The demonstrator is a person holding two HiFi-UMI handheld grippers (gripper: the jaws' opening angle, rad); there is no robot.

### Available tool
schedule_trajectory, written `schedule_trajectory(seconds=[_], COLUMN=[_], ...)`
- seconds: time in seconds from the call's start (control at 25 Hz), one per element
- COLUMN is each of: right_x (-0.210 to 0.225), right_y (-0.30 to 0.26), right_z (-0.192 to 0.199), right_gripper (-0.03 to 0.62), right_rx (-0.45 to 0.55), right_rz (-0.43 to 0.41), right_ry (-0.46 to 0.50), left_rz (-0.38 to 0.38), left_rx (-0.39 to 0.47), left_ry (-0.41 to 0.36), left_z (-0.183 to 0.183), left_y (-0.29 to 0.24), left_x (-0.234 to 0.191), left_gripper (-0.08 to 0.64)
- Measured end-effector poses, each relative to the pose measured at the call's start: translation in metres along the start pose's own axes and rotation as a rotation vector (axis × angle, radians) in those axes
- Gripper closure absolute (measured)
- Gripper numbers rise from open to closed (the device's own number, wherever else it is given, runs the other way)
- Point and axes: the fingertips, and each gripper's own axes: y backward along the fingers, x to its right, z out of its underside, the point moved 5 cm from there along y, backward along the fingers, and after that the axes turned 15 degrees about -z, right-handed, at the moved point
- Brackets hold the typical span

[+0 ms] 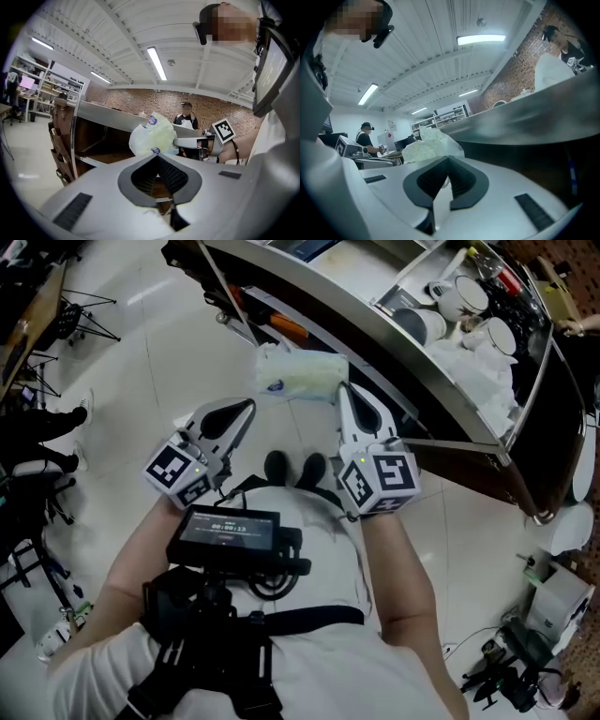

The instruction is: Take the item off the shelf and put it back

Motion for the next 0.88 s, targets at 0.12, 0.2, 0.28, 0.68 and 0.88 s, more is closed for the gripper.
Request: schedule_trajectory(seconds=[0.12,0.2,0.28,0.68,0.88], right_x=[0.009,0.013,0.017,0.075,0.118], right_y=[-0.002,-0.003,-0.004,-0.008,-0.016], right_z=[0.015,0.023,0.031,0.094,0.108], right_gripper=[0.586,0.586,0.586,0.586,0.586], right_rx=[-0.025,-0.039,-0.055,-0.143,-0.146], right_rz=[0.012,0.021,0.031,0.123,0.198], right_ry=[-0.024,-0.032,-0.039,-0.098,-0.092], left_rz=[0.002,0.006,0.005,0.019,0.009], left_rx=[-0.025,-0.028,-0.036,-0.083,-0.09], left_ry=[0.001,0.003,0.012,0.025,0.052], left_z=[0.01,0.013,0.015,0.057,0.065], left_y=[-0.003,-0.004,-0.004,-0.028,-0.032], left_x=[0.003,0.006,0.009,0.018,0.021], left_gripper=[0.554,0.554,0.554,0.554,0.554])
